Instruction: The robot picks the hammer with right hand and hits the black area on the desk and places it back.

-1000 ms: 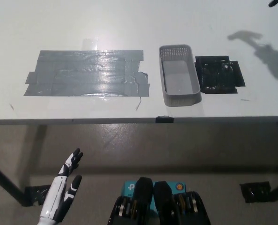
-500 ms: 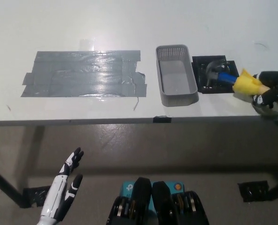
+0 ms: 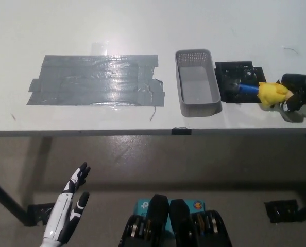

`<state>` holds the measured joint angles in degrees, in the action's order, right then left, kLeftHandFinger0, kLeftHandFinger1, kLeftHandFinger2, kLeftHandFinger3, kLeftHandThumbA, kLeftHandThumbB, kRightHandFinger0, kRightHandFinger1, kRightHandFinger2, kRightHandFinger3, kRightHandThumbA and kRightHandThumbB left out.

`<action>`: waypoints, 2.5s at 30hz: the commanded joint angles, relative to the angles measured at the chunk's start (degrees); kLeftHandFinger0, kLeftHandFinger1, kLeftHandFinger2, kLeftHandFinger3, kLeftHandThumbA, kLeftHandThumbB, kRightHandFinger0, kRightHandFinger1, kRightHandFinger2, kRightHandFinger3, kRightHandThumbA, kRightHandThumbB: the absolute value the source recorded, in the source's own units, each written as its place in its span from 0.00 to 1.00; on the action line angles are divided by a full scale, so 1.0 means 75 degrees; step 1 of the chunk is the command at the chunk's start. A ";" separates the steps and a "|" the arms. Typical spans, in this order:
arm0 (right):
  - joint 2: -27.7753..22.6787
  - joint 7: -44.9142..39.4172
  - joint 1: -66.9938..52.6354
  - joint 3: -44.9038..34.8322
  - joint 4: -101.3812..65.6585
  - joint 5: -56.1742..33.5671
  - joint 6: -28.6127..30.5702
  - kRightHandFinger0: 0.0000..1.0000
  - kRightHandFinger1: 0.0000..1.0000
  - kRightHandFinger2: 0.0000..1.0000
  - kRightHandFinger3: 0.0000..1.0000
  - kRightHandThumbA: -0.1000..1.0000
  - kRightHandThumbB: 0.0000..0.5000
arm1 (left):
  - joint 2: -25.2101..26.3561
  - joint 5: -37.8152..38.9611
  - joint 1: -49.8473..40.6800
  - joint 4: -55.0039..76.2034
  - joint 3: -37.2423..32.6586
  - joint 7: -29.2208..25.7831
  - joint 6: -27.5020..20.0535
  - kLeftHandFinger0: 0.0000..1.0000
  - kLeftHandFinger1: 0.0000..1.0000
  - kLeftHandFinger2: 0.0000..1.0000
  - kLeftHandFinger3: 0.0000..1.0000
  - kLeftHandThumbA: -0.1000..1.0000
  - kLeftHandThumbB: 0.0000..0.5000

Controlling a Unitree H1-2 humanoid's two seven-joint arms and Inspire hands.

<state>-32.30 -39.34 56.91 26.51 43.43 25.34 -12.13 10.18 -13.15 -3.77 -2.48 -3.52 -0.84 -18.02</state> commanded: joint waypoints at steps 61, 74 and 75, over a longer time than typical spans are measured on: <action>-0.0580 1.0198 0.0752 -0.2155 -0.1724 0.3159 0.0956 1.00 1.00 1.00 1.00 1.00 0.54 | 0.0071 0.0008 0.0054 0.0256 0.0089 -0.0013 -0.0116 0.94 1.00 1.00 1.00 1.00 0.28; 0.1014 0.8067 -0.1714 -0.3079 -0.8782 0.2499 0.1797 1.00 1.00 1.00 1.00 1.00 0.48 | 0.0041 -0.0089 0.0916 0.0074 0.0054 0.0003 0.0062 1.00 1.00 1.00 1.00 1.00 0.33; 0.1186 0.7828 -0.2234 -0.2904 -0.9350 0.2640 0.1766 1.00 1.00 1.00 1.00 1.00 0.50 | 0.0036 -0.0054 0.0978 0.0073 0.0043 0.0033 0.0091 1.00 1.00 1.00 1.00 1.00 0.34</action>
<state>-25.89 13.49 47.87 7.28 26.07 33.14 -4.73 10.17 -12.95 -2.45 -2.65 -3.28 -0.84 -17.13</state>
